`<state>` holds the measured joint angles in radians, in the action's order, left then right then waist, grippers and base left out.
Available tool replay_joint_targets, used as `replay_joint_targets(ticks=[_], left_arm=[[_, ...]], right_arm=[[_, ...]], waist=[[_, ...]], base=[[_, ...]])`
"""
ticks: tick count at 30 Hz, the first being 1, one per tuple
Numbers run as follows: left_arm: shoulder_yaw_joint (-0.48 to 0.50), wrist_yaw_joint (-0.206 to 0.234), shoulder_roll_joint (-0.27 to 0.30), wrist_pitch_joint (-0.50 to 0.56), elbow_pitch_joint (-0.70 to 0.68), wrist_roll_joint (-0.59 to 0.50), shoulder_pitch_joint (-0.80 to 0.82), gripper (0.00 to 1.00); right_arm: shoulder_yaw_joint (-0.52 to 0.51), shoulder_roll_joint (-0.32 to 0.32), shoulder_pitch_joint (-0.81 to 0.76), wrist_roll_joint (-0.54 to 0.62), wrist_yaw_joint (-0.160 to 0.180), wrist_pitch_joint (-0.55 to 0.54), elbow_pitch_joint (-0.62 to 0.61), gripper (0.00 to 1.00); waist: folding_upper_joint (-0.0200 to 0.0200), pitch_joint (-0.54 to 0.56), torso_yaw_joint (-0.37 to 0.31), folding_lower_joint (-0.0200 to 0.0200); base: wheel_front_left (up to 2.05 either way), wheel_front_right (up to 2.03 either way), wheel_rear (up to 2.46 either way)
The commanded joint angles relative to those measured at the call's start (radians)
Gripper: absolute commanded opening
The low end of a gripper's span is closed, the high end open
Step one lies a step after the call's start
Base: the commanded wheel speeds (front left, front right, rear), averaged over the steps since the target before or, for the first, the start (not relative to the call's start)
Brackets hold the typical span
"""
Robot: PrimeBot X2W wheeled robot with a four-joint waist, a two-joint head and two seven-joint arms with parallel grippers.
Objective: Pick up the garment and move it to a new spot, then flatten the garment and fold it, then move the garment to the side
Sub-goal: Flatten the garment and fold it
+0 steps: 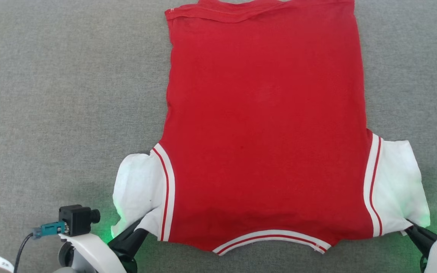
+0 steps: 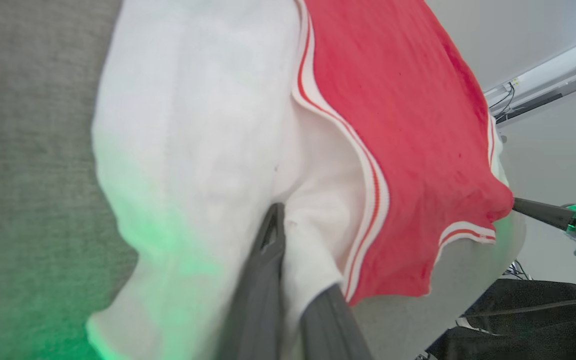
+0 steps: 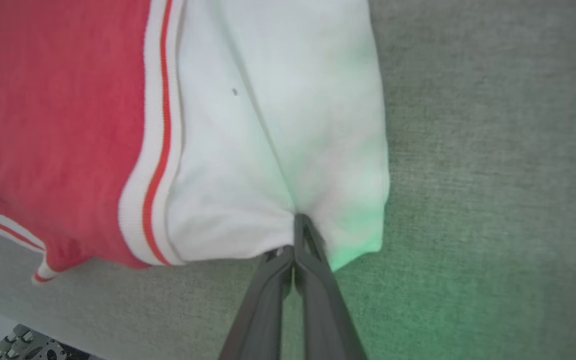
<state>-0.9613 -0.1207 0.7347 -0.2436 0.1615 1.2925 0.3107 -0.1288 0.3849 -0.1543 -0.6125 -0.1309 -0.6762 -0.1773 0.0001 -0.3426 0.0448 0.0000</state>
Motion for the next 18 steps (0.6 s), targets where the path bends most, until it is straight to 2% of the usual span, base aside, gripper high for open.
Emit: replay_joint_targets(ticks=[1, 9, 10, 12, 15, 18], left_arm=[[0.000, -0.001, -0.004, -0.002, 0.010, -0.003, 0.016, 0.00], [-0.013, -0.007, -0.062, -0.006, 0.089, -0.010, 0.022, 0.00], [-0.014, -0.006, -0.066, -0.008, 0.092, -0.010, 0.023, 0.00], [-0.010, -0.007, -0.072, -0.010, 0.094, -0.006, 0.025, 0.00], [-0.006, -0.007, -0.065, -0.013, 0.080, -0.012, 0.028, 0.00], [0.008, -0.008, -0.055, -0.017, 0.062, -0.024, 0.026, 0.00]], right_arm=[[0.008, 0.004, 0.006, 0.008, 0.000, 0.008, 0.013, 0.00], [0.080, 0.018, 0.030, 0.015, 0.003, 0.066, 0.138, 0.00], [0.086, 0.021, 0.036, 0.015, 0.003, 0.076, 0.139, 0.21], [0.088, 0.026, 0.040, 0.004, 0.003, 0.084, 0.130, 1.00], [0.060, 0.052, 0.015, 0.000, 0.004, 0.059, 0.083, 1.00], [-0.009, 0.044, -0.022, -0.032, 0.002, 0.031, -0.045, 1.00]], waist=[[-0.0001, -0.003, 0.004, 0.0000], [-0.0001, -0.015, 0.011, 0.0000], [-0.0001, -0.015, 0.010, 0.0000], [-0.0001, -0.016, 0.008, 0.0000], [-0.0001, -0.016, 0.013, 0.0000], [-0.0001, -0.013, 0.024, 0.0000]], base=[[0.00, 0.00, 0.00], [0.00, 0.00, 0.00], [0.00, 0.00, 0.00], [0.00, 0.00, 0.00], [0.00, 0.00, 0.00], [0.00, 0.00, 0.00]])
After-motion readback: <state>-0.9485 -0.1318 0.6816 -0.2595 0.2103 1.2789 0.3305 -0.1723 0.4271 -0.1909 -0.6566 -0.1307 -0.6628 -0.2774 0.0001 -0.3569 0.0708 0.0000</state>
